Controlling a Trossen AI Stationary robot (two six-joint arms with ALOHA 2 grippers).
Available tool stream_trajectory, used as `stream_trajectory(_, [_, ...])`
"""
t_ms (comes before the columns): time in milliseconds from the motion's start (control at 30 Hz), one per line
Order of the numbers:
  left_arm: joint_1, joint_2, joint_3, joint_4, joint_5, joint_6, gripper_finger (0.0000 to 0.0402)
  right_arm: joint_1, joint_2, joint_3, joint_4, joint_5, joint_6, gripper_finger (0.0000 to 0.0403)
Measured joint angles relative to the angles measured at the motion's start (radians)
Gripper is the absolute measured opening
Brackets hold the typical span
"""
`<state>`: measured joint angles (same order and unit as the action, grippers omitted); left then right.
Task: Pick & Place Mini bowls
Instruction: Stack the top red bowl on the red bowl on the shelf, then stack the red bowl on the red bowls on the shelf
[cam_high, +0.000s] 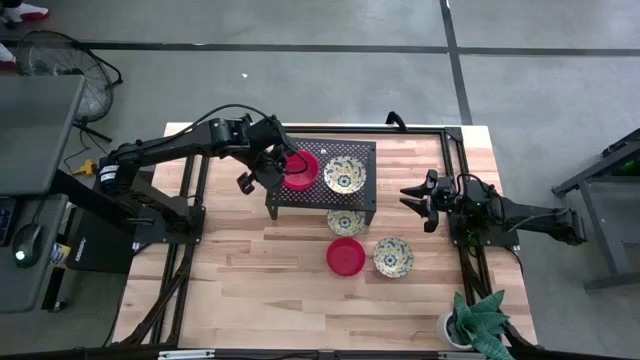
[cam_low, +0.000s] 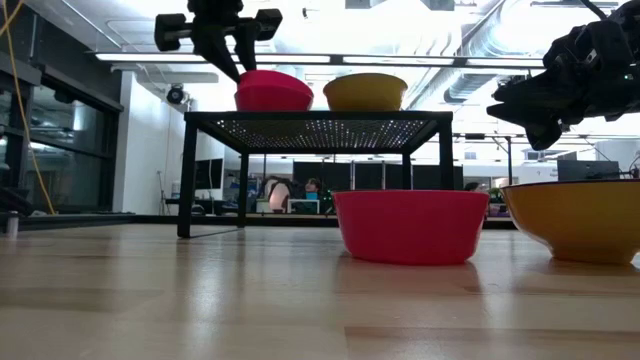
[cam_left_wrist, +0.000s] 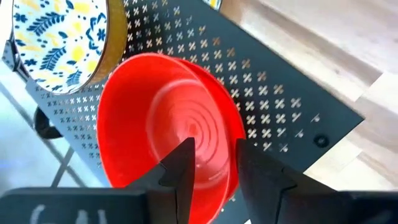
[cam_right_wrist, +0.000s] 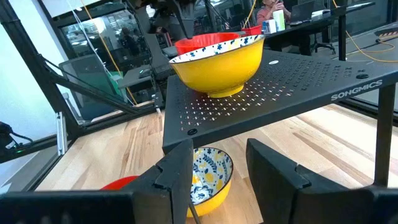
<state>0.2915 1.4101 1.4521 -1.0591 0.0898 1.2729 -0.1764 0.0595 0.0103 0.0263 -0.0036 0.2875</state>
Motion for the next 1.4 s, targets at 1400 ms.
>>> stream_trajectory(1400, [-0.232, -0.244, -0.243, 0.199, -0.084, -0.481, 0.0113, 0.000, 0.001, 0.000, 0.000, 0.000, 0.000, 0.0138])
